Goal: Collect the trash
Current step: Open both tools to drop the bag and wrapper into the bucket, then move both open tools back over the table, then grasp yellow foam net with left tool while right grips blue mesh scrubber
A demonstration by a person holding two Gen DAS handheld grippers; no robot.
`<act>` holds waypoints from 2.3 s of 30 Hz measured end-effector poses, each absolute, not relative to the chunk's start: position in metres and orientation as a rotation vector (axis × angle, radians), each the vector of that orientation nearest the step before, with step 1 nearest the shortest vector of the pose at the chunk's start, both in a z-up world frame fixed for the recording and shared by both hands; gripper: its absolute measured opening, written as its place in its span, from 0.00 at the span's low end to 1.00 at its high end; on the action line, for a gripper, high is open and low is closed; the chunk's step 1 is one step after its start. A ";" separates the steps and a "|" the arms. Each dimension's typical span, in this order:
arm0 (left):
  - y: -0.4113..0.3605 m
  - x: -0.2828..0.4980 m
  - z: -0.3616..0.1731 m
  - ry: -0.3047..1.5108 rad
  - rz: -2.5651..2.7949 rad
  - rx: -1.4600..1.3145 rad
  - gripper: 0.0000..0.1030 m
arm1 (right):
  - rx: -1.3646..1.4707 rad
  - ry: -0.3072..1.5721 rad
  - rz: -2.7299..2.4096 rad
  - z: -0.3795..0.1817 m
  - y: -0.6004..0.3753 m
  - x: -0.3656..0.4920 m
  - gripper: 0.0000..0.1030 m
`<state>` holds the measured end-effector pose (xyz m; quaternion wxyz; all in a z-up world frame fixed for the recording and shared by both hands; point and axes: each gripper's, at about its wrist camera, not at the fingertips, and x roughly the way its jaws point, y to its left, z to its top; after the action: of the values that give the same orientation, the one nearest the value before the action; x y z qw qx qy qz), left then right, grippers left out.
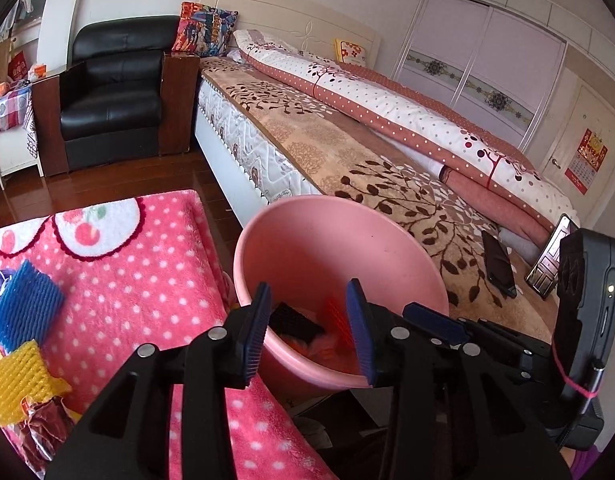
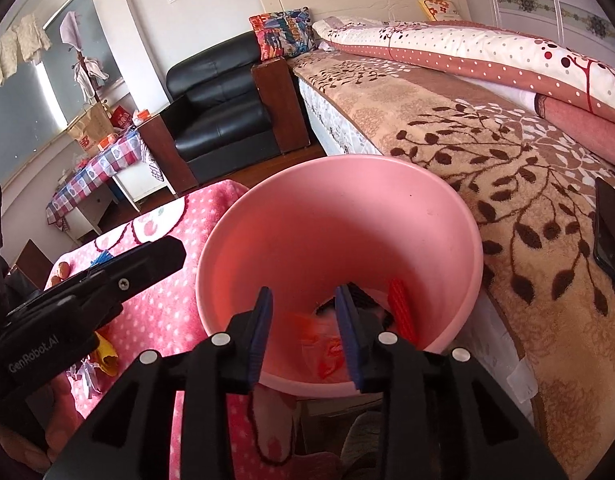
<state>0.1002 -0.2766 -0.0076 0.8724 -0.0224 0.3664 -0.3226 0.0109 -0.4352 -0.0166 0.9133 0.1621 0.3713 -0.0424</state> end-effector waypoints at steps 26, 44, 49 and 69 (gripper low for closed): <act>-0.167 0.020 0.035 0.614 -0.535 -0.042 0.38 | 0.287 0.667 0.062 0.025 -0.332 -0.045 0.51; -0.038 0.051 -0.003 0.719 -0.259 -0.193 0.38 | 0.238 0.753 0.189 0.004 -0.271 -0.016 0.52; -0.043 0.067 -0.018 0.771 -0.264 -0.220 0.38 | 0.236 0.766 0.188 0.000 -0.271 -0.005 0.52; -0.024 0.074 -0.028 0.767 -0.264 -0.259 0.04 | 0.214 0.807 0.253 -0.003 -0.242 0.041 0.52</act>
<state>0.0736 -0.0243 -0.0278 0.9106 -0.1258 0.3722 -0.1280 0.0407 -0.2423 -0.0032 0.9064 0.1036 0.3909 0.1225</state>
